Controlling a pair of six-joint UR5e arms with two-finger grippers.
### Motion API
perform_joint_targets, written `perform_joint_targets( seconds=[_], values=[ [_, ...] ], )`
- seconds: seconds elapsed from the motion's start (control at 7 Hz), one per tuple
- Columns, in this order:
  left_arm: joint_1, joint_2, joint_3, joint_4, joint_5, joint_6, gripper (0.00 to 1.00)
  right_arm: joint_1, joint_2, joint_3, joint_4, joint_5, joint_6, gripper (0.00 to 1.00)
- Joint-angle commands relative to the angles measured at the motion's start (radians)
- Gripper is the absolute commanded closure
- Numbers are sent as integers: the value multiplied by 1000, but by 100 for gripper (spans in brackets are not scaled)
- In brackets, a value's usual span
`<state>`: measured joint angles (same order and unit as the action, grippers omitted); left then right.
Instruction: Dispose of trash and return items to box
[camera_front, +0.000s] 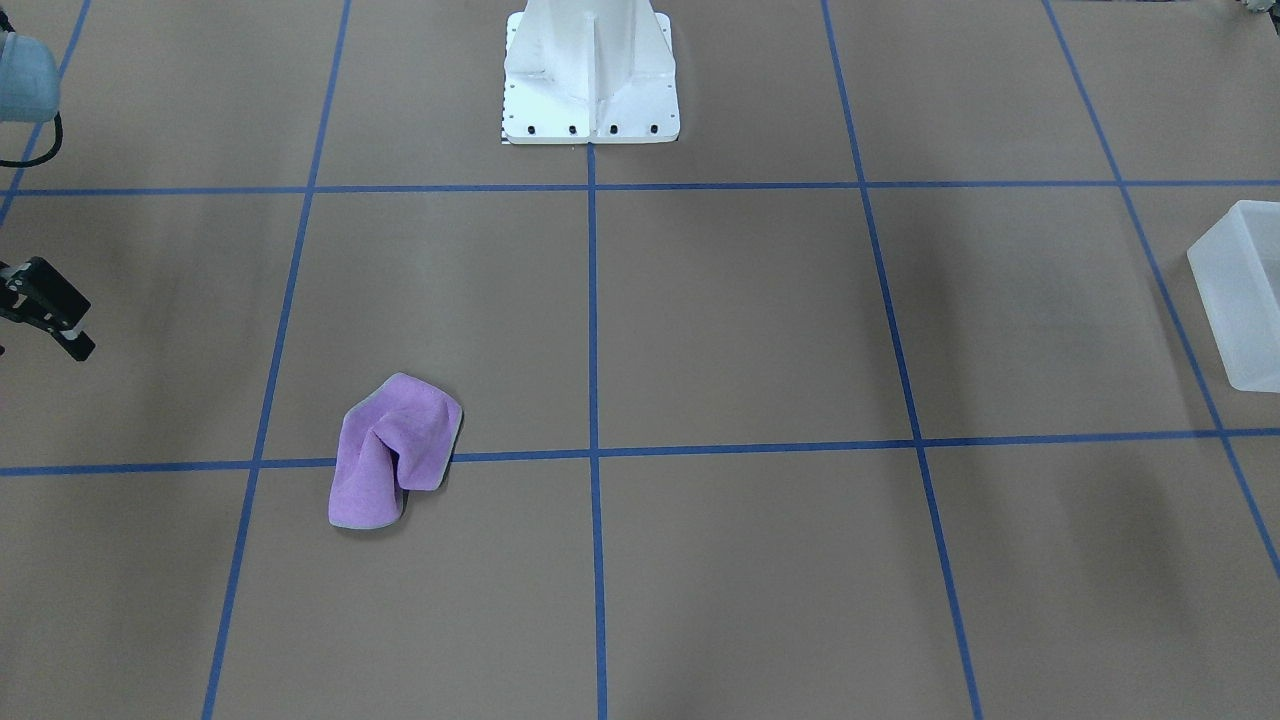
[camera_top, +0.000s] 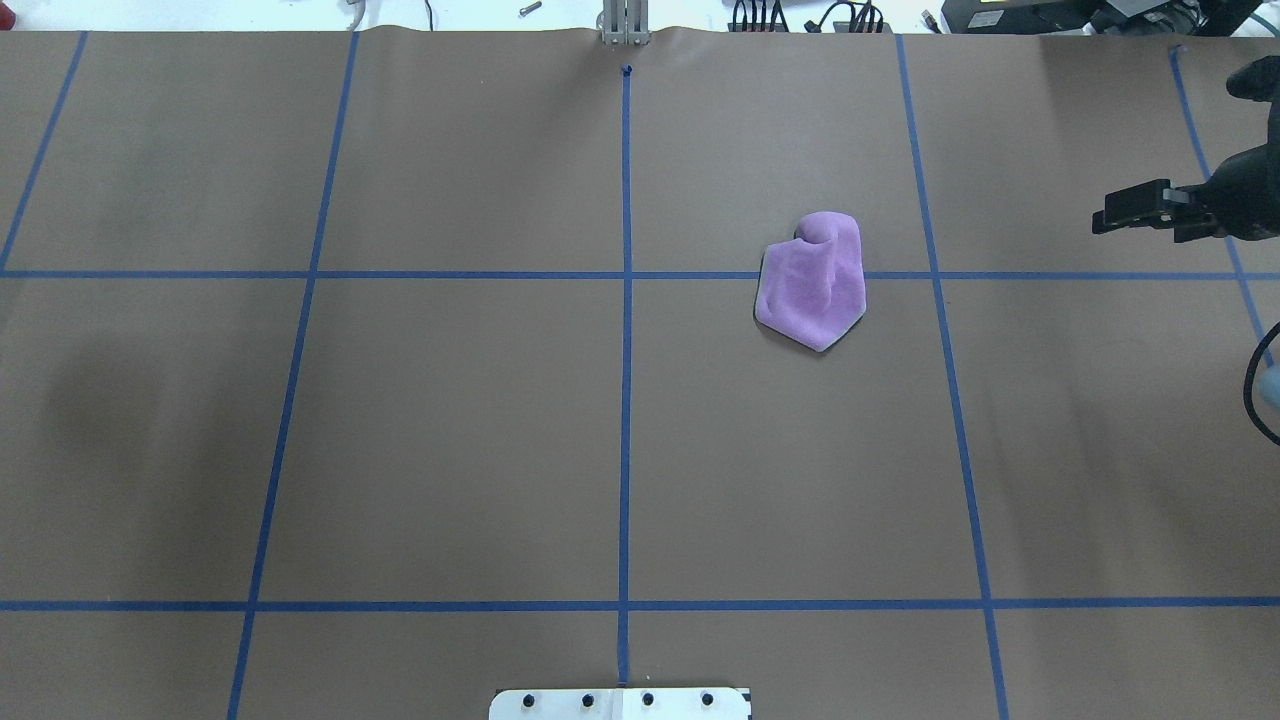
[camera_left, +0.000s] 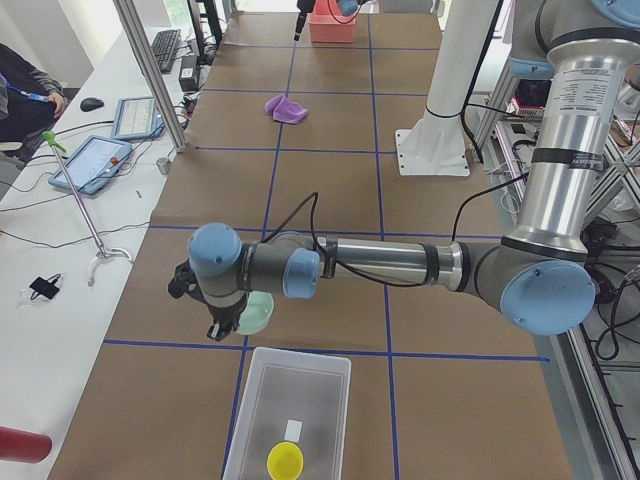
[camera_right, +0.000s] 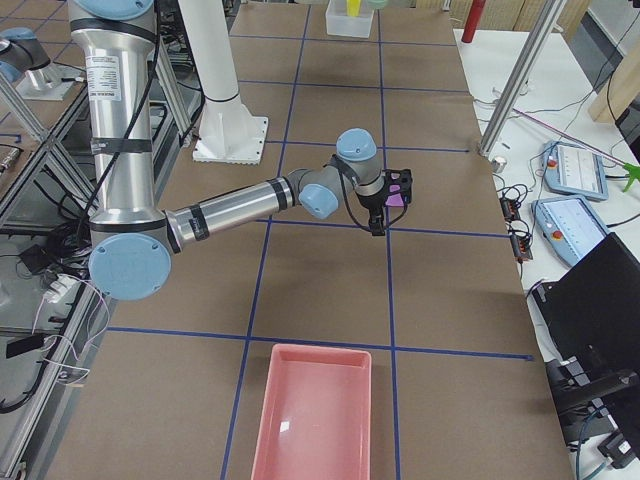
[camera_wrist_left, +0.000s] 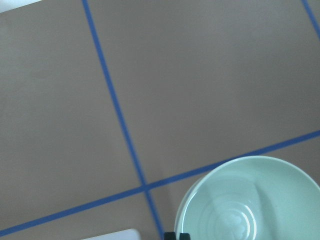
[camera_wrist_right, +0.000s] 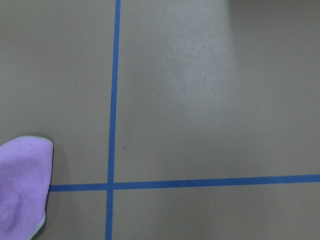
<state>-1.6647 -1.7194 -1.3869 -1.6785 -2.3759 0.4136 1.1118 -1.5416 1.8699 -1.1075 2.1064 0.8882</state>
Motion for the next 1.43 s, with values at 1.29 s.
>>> perform_joint_targets(
  seconds=[1.29],
  values=[
    [48,169,388,-728,-6,-289,100,-96,52,-3,-8,-115,81,0]
  ],
)
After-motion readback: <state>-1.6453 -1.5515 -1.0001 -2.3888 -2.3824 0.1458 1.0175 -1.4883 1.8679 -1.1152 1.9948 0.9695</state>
